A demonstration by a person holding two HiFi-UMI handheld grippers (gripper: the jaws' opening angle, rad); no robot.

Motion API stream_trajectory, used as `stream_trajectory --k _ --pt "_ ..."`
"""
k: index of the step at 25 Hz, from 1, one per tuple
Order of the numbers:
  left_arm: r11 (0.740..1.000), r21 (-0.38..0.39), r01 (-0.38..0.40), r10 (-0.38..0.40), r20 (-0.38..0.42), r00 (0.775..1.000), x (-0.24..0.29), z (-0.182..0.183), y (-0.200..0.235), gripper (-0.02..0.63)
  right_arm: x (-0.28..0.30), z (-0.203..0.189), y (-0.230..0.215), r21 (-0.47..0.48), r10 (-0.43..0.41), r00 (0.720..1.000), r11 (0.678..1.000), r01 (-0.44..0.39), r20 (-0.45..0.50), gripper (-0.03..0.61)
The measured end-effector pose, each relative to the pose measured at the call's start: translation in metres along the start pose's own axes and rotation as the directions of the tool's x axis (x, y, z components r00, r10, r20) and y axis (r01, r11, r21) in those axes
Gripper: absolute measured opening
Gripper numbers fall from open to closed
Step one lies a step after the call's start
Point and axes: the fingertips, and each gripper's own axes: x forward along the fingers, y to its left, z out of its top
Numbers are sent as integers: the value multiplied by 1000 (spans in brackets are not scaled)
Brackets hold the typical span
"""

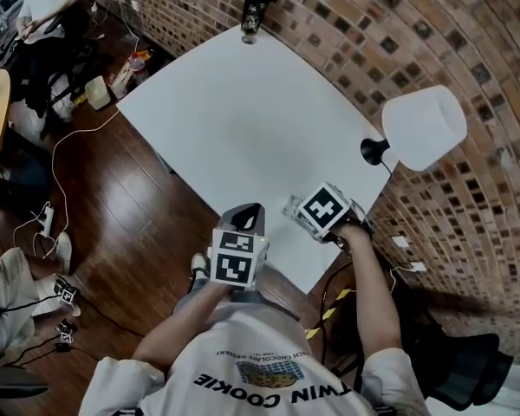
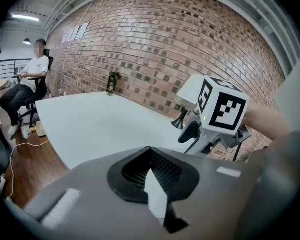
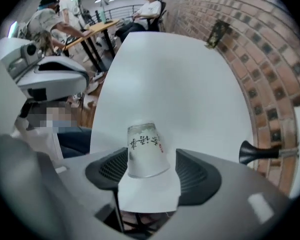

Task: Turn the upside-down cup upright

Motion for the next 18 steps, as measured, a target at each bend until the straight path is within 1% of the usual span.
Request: stream_trajectory --k 2,3,4,6,8,10,12,14,15,16,17,18 --pt "1000 13 9 -9 -5 1000 2 0 -6 3 -11 -1 -4 122 2 992 992 -18 129 293" --pt "1000 19 12 -12 -8 1000 3 -1 -9 3 -16 -2 -6 191 0 980 981 -39 200 293" --pt "1000 25 14 -14 -11 1000 4 -1 -11 3 -20 -5 -8 259 -6 963 964 -66 269 293" --pt "999 33 19 -18 -17 1000 6 -1 -16 3 -25 -13 -12 376 -22 924 917 -133 382 293" --pt "999 43 23 -22 -24 999 9 -2 -21 3 -23 -22 -13 456 -28 884 864 -214 467 293" --pt "998 57 28 -26 -34 999 11 -3 -26 3 -17 -28 -9 503 -21 840 809 -304 542 291" --pt "997 71 33 -30 -46 999 13 -4 -29 3 -12 -29 -8 523 -19 789 759 -388 614 291" --pt "996 80 34 -30 -55 998 16 -6 -33 3 -7 -28 -11 526 -27 745 725 -444 667 285" --pt "996 84 34 -29 -59 998 16 -7 -35 3 -4 -27 -13 526 -35 729 716 -459 683 254" --pt "996 86 35 -29 -64 998 17 -8 -37 3 -2 -28 -16 528 -46 718 710 -466 695 200" --pt "996 87 36 -30 -71 997 16 -10 -37 3 0 -28 -18 531 -57 710 706 -468 702 154" --pt "995 87 38 -31 -78 996 16 -12 -38 3 1 -29 -20 534 -65 704 702 -472 707 124"
